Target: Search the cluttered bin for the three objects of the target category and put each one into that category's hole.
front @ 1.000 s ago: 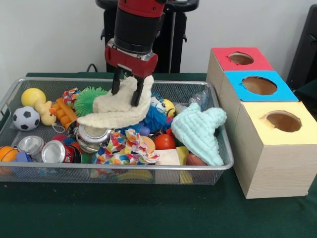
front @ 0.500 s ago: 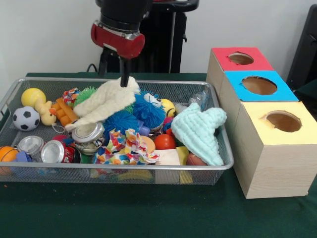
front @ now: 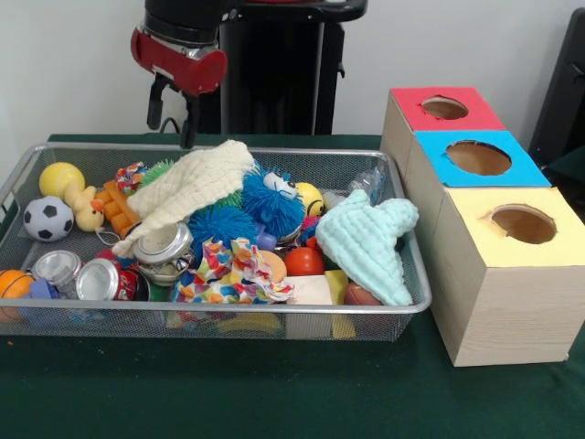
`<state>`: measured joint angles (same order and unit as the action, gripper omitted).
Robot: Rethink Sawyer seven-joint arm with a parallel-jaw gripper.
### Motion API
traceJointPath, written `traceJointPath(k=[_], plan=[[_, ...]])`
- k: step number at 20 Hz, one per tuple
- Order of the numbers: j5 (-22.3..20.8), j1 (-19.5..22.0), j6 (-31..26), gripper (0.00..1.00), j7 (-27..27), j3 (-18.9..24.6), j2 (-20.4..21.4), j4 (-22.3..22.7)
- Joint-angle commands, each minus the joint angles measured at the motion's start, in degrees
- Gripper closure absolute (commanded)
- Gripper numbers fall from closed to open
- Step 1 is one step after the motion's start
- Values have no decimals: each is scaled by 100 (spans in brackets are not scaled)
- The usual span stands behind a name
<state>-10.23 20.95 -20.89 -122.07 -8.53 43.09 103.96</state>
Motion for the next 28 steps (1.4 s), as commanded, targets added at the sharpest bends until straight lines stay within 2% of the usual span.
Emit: traceJointPath(k=[1, 2, 6, 8, 12, 17, 22, 28], plan=[[-201, 250, 680, 0, -685, -33, -937, 172], [-263, 307, 916, 0, -692, -64, -1150, 99], [-238, 357, 1447, 0, -816, -187, -1557, 67], [-204, 314, 1684, 0, -846, -277, -1698, 55], [24, 176, 1778, 0, -916, -567, -1800, 53], [144, 120, 1680, 0, -845, -987, -1662, 62], [32, 588, 1461, 0, -561, -708, -1358, 167], [44, 751, 1055, 0, -371, -548, -1001, 212]])
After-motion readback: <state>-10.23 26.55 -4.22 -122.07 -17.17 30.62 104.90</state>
